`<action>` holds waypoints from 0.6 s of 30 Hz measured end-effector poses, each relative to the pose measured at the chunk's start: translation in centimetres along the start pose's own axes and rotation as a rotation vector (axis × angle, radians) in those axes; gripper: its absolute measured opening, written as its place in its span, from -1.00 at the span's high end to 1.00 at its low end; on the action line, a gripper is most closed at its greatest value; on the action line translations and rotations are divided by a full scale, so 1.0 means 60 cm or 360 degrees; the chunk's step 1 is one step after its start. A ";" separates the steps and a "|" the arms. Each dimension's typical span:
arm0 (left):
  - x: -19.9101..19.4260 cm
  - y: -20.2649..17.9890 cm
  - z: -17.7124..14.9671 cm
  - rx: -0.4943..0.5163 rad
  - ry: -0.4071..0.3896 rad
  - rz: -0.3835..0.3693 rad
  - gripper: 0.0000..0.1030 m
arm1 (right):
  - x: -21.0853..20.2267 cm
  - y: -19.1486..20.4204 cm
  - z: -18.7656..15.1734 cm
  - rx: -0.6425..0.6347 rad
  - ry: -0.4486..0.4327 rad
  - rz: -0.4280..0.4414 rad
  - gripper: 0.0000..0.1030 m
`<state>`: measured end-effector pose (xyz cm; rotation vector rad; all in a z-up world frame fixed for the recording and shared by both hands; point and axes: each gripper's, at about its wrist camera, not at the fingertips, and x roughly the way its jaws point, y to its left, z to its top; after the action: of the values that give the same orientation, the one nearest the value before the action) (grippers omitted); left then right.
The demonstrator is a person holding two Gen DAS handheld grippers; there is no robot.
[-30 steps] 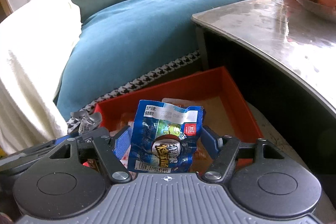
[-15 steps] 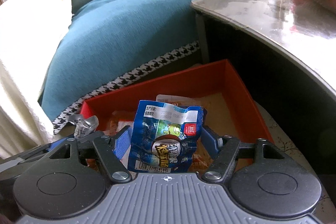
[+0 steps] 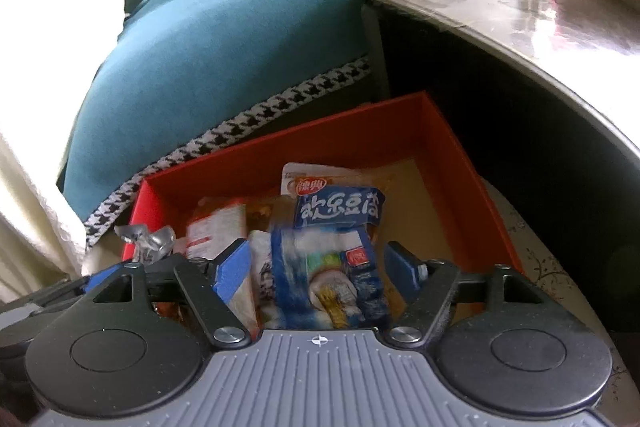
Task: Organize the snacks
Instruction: 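Lower both packets into the red box and open both tools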
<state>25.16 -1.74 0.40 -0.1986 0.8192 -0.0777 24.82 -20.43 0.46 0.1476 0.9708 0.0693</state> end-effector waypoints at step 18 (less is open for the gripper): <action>-0.012 -0.005 -0.003 0.0039 0.0003 0.0041 0.22 | -0.016 0.002 -0.006 -0.0032 -0.0030 -0.0047 -0.62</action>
<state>24.51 -1.98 0.87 -0.1647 0.8220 -0.0637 23.99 -20.37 1.04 0.1154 0.9528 0.0504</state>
